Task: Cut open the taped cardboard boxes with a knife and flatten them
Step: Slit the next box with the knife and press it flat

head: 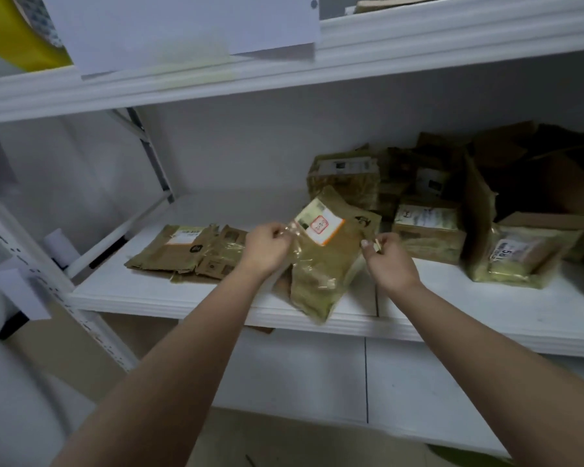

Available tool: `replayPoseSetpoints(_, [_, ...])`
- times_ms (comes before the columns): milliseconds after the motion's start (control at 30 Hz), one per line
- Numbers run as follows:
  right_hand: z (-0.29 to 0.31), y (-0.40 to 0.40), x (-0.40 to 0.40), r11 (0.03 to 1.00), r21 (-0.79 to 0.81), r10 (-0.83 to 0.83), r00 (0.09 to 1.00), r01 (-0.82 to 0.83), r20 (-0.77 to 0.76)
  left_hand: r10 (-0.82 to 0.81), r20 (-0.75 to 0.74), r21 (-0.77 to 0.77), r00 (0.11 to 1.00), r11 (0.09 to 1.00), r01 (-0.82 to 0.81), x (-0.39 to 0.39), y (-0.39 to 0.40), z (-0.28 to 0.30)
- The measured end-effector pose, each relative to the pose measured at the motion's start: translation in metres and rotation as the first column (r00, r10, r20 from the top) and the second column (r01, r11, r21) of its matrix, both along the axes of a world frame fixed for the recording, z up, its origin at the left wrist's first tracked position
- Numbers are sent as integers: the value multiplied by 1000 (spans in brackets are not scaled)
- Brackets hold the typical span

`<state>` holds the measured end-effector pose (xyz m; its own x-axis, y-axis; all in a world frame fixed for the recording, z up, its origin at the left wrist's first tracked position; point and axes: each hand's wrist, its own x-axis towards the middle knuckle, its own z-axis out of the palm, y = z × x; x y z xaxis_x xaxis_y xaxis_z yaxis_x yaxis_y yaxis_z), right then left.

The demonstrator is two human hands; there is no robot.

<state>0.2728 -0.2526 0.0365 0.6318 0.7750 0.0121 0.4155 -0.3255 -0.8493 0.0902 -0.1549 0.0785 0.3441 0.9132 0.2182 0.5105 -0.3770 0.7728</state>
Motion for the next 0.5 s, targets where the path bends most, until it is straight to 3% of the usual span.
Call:
replayPoseSetpoints(167, [-8, -10, 24, 997, -31, 73, 992, -77, -99, 149, -61, -86, 987, 984, -154, -10, 5, -22])
replayPoseSetpoints(267, [-19, -12, 31, 995, -19, 91, 984, -95, -154, 175, -224, 142, 959, 979, -145, 3, -10, -13])
replayPoseSetpoints(333, [-26, -13, 34, 995, 11, 97, 982, -96, -164, 102, -264, 320, 959, 947, -12, 20, -25, -3])
replayPoseSetpoints(367, [-30, -13, 34, 995, 29, 96, 981, -92, -169, 25, -338, 328, 941, 940, 93, 28, -31, -2])
replayPoseSetpoints(433, [-40, -12, 36, 995, 65, 82, 974, -70, -213, -108, -594, 198, 797, 941, 275, 40, -38, -8])
replayPoseSetpoints(500, [-47, -12, 34, 994, 92, 74, 961, -51, -267, -184, -741, 43, 646, 947, 318, 41, -34, -18])
